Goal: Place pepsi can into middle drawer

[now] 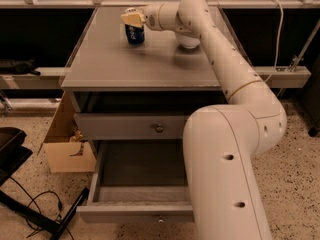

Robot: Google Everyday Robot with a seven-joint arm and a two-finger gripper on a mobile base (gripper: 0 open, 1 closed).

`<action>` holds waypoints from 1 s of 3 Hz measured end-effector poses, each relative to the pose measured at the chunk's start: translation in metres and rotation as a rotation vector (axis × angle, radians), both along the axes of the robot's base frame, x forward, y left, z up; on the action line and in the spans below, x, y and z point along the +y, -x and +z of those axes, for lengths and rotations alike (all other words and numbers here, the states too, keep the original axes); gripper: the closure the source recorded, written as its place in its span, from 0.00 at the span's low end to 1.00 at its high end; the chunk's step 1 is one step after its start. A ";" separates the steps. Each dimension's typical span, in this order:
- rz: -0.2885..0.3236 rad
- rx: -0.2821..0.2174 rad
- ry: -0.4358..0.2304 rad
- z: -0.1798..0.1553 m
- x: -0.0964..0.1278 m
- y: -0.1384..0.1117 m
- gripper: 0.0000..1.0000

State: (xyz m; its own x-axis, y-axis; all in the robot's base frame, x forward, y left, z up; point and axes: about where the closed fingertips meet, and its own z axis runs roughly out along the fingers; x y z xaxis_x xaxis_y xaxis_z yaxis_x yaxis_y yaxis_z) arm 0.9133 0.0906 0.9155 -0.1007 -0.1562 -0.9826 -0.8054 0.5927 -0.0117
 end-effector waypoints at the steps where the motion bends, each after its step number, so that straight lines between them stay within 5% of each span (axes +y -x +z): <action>1: 0.000 0.000 0.000 0.000 0.000 0.000 0.93; 3: 0.007 -0.067 -0.032 0.049 -0.024 0.024 1.00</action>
Offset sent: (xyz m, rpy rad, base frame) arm -0.0124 -0.0198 0.0410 0.0138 -0.0628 -0.0016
